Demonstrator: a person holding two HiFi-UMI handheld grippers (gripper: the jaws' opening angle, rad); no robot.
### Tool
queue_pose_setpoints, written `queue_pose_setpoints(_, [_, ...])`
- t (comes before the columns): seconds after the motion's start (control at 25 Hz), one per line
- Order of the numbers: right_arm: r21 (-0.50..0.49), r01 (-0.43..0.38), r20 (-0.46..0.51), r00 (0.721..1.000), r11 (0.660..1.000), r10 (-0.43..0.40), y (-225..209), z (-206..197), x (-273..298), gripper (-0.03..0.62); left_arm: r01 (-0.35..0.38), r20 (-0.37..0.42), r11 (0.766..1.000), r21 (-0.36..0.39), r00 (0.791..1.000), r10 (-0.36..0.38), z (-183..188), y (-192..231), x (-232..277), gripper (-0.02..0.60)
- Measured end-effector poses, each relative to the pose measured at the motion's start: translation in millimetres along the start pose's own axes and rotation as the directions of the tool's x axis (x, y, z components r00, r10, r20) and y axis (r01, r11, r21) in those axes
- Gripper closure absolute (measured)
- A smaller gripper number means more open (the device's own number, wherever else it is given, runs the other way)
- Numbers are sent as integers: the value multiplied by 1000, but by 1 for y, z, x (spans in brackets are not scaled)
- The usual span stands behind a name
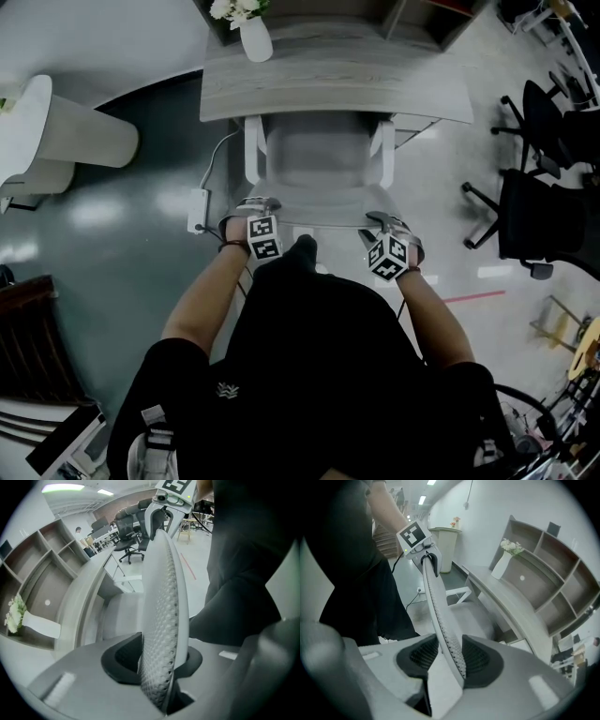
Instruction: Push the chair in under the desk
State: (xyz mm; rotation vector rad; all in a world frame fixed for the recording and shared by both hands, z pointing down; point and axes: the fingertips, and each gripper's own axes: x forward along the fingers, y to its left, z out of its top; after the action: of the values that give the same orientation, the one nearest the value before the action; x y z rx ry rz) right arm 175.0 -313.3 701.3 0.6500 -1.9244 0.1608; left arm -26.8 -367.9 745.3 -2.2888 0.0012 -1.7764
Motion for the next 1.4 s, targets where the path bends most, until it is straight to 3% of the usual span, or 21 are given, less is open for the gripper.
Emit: queue_pose_setpoints(1.4, [-44,-16,-2,1000,999,16,5,1,0,434,22,23,1000,-21,1000,-22,-2,-15,-3,459])
